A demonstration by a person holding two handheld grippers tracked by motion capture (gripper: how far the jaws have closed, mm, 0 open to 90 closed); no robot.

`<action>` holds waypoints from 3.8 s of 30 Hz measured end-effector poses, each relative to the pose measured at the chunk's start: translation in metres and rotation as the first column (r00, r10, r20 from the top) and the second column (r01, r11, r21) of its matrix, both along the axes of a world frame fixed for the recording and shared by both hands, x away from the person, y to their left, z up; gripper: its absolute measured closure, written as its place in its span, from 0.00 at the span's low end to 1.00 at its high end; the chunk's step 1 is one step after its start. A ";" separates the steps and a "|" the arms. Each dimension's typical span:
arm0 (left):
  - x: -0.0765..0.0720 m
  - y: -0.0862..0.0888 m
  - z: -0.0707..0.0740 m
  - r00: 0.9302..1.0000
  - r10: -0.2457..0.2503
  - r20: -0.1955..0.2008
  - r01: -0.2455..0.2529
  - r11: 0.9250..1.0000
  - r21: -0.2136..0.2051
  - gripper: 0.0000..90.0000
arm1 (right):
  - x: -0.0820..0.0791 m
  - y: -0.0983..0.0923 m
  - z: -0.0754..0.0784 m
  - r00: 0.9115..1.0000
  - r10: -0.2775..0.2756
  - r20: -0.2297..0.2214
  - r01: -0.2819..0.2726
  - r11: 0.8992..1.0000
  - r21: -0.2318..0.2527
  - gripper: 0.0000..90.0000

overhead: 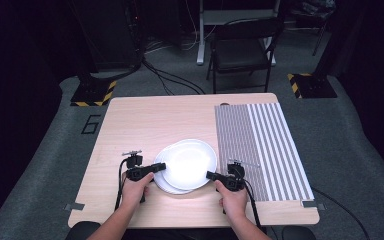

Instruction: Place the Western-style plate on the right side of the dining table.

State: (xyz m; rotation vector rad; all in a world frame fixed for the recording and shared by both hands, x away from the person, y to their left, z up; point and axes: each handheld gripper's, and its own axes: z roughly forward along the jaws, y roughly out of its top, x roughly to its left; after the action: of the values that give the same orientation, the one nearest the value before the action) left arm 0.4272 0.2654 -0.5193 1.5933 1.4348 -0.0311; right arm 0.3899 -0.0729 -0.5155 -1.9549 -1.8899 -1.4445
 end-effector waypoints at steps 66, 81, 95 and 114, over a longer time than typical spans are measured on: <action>-0.003 -0.005 0.006 0.999 0.027 0.045 -0.027 1.000 -0.007 0.83 | 0.026 -0.002 -0.010 1.000 -0.017 -0.026 0.020 0.994 0.111 0.87; 0.000 0.007 0.001 0.998 0.068 -0.014 -0.069 0.997 -0.029 0.80 | 0.027 -0.004 -0.009 1.000 -0.030 -0.010 0.031 0.994 0.101 0.87; 0.006 0.008 -0.008 0.999 0.047 -0.028 -0.049 0.994 -0.099 0.80 | 0.031 -0.006 -0.012 1.000 -0.021 0.002 0.021 0.995 0.098 0.87; 0.001 0.005 0.001 0.998 0.055 -0.001 -0.055 0.995 -0.087 0.84 | 0.027 -0.009 0.004 0.999 -0.028 0.026 0.024 0.992 0.125 0.90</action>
State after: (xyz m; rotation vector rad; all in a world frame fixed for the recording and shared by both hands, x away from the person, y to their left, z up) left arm 0.4278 0.2703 -0.5183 1.4823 1.4561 -0.0592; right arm 0.4165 -0.0818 -0.5120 -1.9196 -1.7451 -1.5641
